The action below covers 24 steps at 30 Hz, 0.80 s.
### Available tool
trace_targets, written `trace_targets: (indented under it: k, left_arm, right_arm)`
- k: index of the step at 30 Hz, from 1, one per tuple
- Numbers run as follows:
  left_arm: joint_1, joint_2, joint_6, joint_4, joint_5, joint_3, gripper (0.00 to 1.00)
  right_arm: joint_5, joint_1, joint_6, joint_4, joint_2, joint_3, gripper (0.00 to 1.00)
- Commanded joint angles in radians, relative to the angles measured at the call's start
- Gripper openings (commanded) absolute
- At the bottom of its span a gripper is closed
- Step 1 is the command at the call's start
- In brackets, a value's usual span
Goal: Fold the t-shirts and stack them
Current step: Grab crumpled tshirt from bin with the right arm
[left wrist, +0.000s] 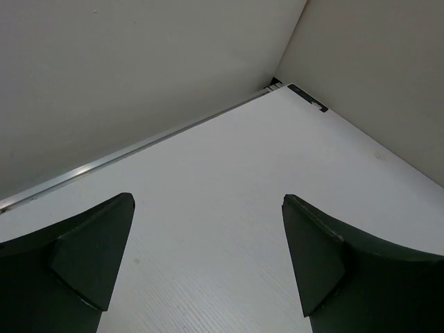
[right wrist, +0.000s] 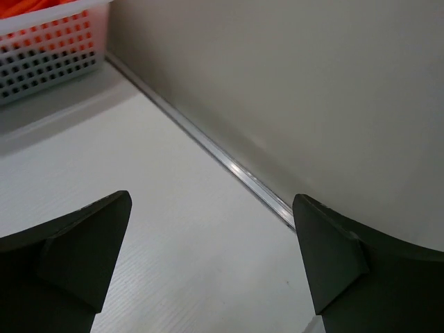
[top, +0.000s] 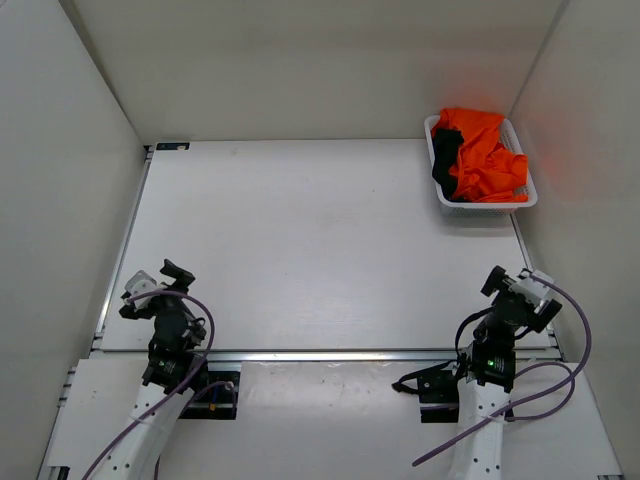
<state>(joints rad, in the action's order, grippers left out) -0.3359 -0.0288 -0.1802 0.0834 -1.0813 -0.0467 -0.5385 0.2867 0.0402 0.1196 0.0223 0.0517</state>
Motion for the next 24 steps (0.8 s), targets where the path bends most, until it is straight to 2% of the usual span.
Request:
trace_targets:
  k: [1, 3, 5, 6, 7, 8, 9, 11, 13, 15, 16, 17, 18, 19, 20, 21, 22, 23, 24]
  left_arm:
    - [0.005, 0.001, 0.005, 0.009, -0.002, 0.148, 0.98]
    - [-0.002, -0.005, 0.016, 0.022, -0.006, 0.15, 0.99]
    - [-0.011, -0.006, 0.016, 0.021, -0.011, 0.151, 0.99]
    - [-0.011, 0.003, 0.022, 0.029, -0.005, 0.15, 0.99]
    - [-0.009, -0.006, 0.027, 0.036, -0.003, 0.148, 0.99]
    - [-0.006, -0.008, 0.086, 0.042, 0.071, 0.125, 0.98]
    - [0.006, -0.006, 0.178, 0.052, 0.209, 0.111, 0.99]
    - [0.011, -0.032, 0.273, 0.035, 0.355, 0.052, 0.99]
    - [0.018, -0.065, 0.237, 0.035, 0.29, -0.031, 0.99]
    - [0.018, -0.135, 0.429, 0.13, 0.299, -0.059, 0.98]
    - [0.02, -0.205, 0.444, 0.137, 0.285, -0.106, 0.99]
    - [0.018, -0.288, 0.452, 0.11, 0.27, -0.169, 0.99]
    - [0.029, -0.339, 0.449, 0.07, 0.32, -0.211, 0.99]
    - [0.046, -0.424, 0.443, -0.024, 0.355, -0.294, 0.99]
    - [0.076, -0.516, 0.415, -0.137, 0.448, -0.393, 0.98]
    - [0.127, -0.569, 0.379, -0.246, 0.557, -0.444, 0.98]
    - [0.176, -0.674, 0.342, -0.301, 0.664, -0.538, 0.98]
    - [0.201, -0.788, 0.326, -0.406, 0.722, -0.635, 0.99]
    - [0.242, -0.898, 0.331, -0.494, 0.854, -0.725, 0.95]
  right_arm:
    - [0.214, -0.017, 0.156, -0.025, -0.001, -0.017, 0.99]
    - [0.267, -0.043, 0.19, -0.003, 0.002, 0.043, 0.99]
    - [0.235, -0.066, 0.135, 0.008, 0.004, 0.109, 1.0]
    - [0.212, -0.078, 0.059, -0.044, 0.01, 0.135, 0.99]
    - [0.245, -0.095, 0.058, -0.105, 0.028, 0.17, 0.99]
    - [0.285, -0.113, 0.093, -0.115, 0.057, 0.183, 0.99]
    - [0.305, -0.144, 0.096, -0.133, 0.141, 0.248, 0.99]
    - [0.287, -0.208, 0.035, -0.045, 0.403, 0.393, 0.99]
    - [0.23, -0.253, 0.001, 0.168, 0.613, 0.656, 1.0]
    - [0.117, -0.306, 0.068, 0.277, 0.8, 0.805, 0.99]
    - [0.082, -0.352, 0.108, 0.313, 0.888, 0.87, 0.99]
    - [0.024, -0.391, 0.174, 0.284, 0.954, 0.916, 0.99]
    - [-0.064, -0.414, 0.232, 0.253, 0.972, 0.925, 1.0]
    - [-0.102, -0.452, 0.269, 0.154, 1.001, 0.924, 1.0]
    - [-0.154, -0.461, 0.306, 0.047, 1.024, 0.921, 0.99]
    - [-0.105, -0.448, 0.309, 0.017, 1.033, 0.938, 1.0]
    - [-0.039, -0.39, 0.246, 0.034, 1.062, 1.002, 0.99]
    - [0.144, -0.301, 0.201, 0.101, 1.108, 1.099, 0.99]
    - [0.295, -0.238, 0.117, 0.104, 1.14, 1.119, 1.0]
